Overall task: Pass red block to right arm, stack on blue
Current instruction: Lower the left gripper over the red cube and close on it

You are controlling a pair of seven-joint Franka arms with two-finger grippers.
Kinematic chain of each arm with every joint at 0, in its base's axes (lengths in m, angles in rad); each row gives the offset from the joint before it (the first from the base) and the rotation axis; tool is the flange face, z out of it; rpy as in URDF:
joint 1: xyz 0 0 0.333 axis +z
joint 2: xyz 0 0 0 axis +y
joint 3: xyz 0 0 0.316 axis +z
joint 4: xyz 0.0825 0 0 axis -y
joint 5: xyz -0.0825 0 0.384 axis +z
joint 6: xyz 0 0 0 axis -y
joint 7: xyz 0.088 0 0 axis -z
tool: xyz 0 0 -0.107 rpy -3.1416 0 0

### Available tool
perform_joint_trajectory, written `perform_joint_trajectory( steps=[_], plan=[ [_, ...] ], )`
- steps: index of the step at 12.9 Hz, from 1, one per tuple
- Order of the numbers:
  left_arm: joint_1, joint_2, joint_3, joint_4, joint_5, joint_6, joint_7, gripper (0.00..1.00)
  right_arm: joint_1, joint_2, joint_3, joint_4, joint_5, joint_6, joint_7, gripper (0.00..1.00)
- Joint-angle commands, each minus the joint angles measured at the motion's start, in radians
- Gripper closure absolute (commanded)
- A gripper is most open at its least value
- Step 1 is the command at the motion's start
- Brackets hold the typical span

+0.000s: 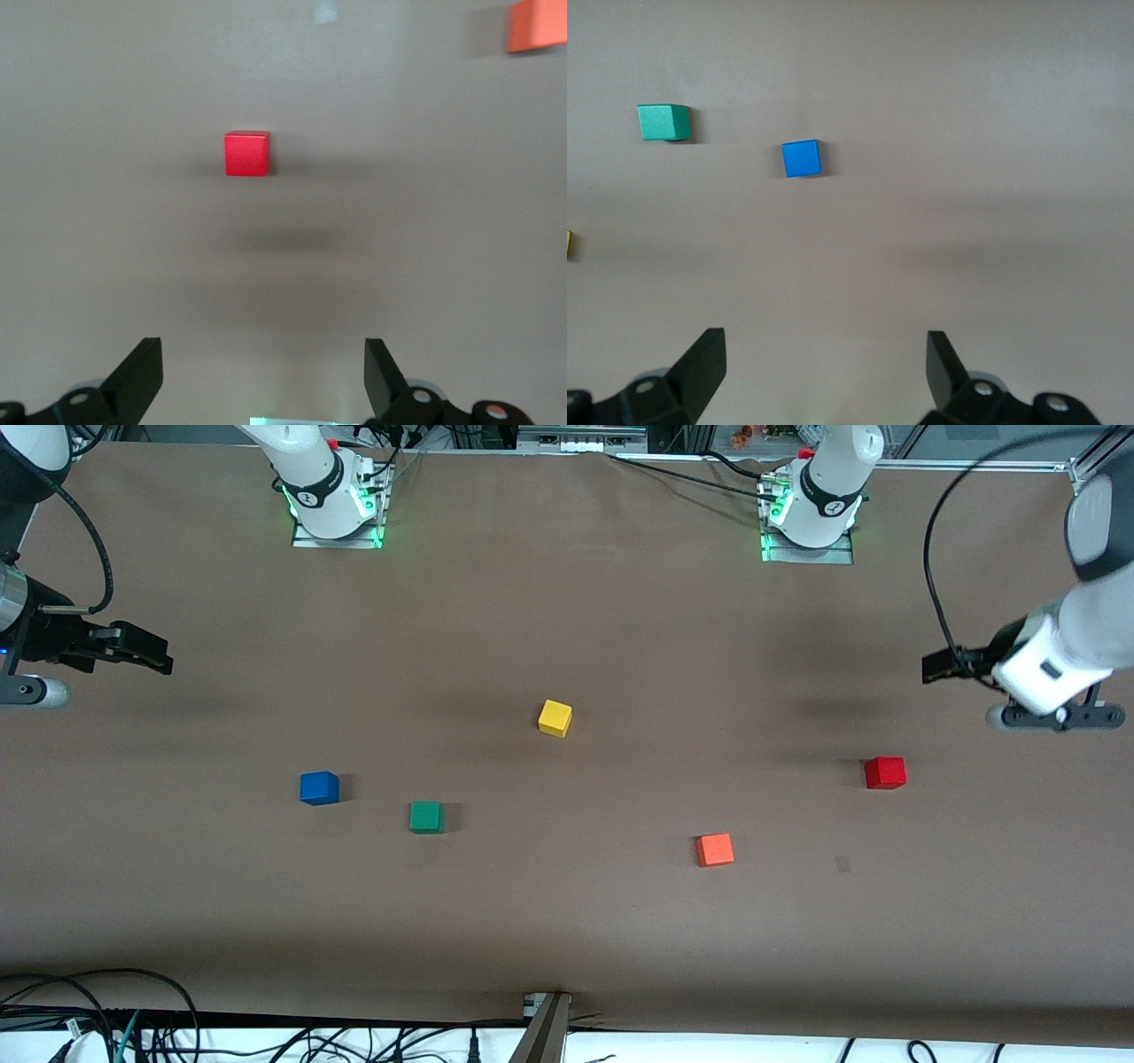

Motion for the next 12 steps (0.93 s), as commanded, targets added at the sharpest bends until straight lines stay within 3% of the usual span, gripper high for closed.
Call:
perform_joint_trajectory(
  steps=[1, 3, 6, 9, 12],
  plan=[
    [0.048, 0.124, -0.005, 0.011, 0.019, 0.109, 0.032, 0.00, -0.006, 0.011, 0.001, 0.024, 0.015, -0.005, -0.008, 0.00],
    [0.065, 0.169, -0.005, -0.038, 0.020, 0.242, 0.095, 0.00, -0.006, 0.011, 0.002, 0.024, 0.017, -0.005, -0.008, 0.00],
    [0.065, 0.151, -0.006, -0.222, 0.083, 0.486, 0.097, 0.00, 0.000, 0.014, 0.004, 0.022, 0.018, -0.005, -0.008, 0.00],
    [0.069, 0.181, -0.006, -0.340, 0.084, 0.743, 0.124, 0.00, 0.003, 0.023, 0.005, 0.018, 0.018, -0.007, -0.007, 0.00],
    [0.065, 0.240, -0.008, -0.374, 0.084, 0.862, 0.137, 0.00, 0.003, 0.039, 0.005, 0.016, 0.018, -0.005, 0.000, 0.00]
  ],
)
